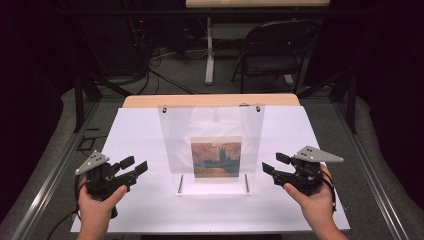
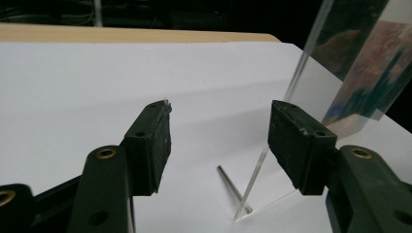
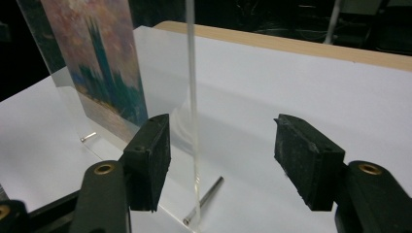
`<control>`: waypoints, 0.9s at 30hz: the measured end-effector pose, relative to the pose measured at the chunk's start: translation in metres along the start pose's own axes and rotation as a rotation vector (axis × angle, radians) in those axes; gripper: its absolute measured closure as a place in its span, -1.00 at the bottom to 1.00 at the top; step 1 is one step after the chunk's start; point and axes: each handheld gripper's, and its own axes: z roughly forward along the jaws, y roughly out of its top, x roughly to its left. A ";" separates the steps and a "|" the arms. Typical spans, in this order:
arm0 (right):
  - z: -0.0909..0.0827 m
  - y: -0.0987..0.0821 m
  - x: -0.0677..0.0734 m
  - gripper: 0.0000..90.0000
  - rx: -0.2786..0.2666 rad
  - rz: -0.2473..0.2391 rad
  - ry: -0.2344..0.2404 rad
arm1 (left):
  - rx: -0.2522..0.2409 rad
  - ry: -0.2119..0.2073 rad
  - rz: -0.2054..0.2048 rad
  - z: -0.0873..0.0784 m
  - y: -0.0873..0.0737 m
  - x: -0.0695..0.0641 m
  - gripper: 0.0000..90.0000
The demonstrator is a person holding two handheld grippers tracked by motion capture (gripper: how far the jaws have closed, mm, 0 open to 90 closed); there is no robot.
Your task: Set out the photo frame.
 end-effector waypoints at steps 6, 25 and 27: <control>-0.014 -0.029 -0.009 -0.18 -0.012 0.049 -0.065 | 0.001 0.015 -0.068 -0.005 -0.025 0.012 -0.10; -0.013 -0.090 -0.032 -0.20 0.046 0.140 -0.163 | 0.066 0.127 0.005 0.025 -0.070 0.014 -0.10; -0.008 -0.093 -0.031 -0.19 0.066 0.132 -0.147 | 0.083 0.128 0.022 0.027 -0.072 0.012 -0.10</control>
